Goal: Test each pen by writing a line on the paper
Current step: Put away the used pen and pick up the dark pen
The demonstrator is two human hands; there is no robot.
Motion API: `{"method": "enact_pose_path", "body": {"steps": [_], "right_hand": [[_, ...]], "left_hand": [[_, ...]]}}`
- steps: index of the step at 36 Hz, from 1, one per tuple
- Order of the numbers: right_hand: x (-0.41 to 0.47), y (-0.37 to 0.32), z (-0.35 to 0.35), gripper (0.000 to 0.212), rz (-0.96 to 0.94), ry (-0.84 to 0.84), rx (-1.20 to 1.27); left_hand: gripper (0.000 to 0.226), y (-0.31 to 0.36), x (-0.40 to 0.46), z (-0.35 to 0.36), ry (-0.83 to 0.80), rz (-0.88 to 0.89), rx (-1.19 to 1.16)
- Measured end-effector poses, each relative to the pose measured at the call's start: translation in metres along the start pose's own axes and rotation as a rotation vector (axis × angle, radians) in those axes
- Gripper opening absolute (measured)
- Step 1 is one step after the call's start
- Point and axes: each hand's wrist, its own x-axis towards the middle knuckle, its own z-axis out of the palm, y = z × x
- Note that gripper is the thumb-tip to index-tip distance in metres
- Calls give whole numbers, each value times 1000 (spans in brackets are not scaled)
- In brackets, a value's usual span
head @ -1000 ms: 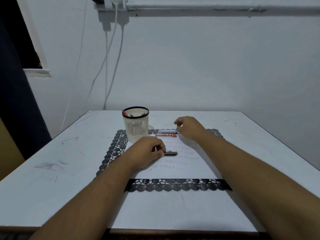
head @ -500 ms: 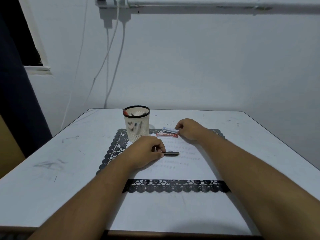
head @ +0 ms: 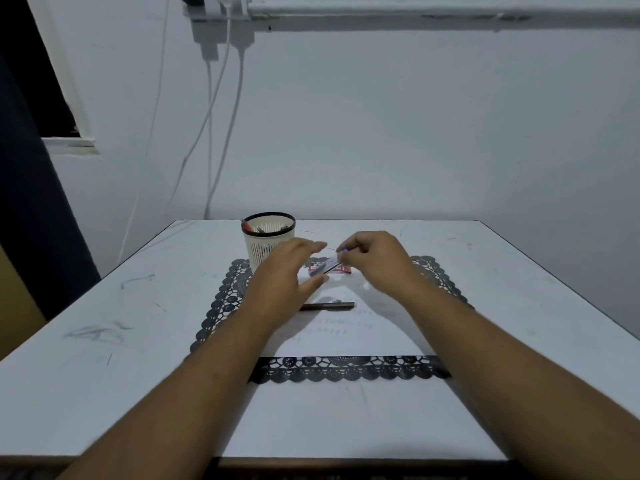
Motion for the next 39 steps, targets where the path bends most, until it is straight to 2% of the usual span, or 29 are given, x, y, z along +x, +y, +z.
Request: {"method": "enact_pose_path", "body": {"steps": [6, 11, 16, 23, 26, 33, 39], "right_hand": [[-21, -4, 8, 3, 67, -57, 174], [-27, -2, 10, 5, 118, -42, 324], [-31, -3, 11, 8, 129, -57, 414], [-30, -4, 11, 12, 333, -151, 878], [-32, -6, 10, 10, 415, -159, 994], [-29, -7, 14, 9, 495, -125, 1054], [-31, -6, 14, 10, 475, -113, 1066]], "left_hand": [[19, 2, -2, 1, -5, 36, 45], [29, 5, -2, 0, -14, 33, 60], [27, 7, -4, 2, -7, 38, 109], [26, 8, -4, -1, 31, 57, 107], [24, 8, -5, -2, 51, 79, 102], [31, 11, -2, -3, 70, 159, 110], [21, 9, -4, -2, 89, 129, 126]]}}
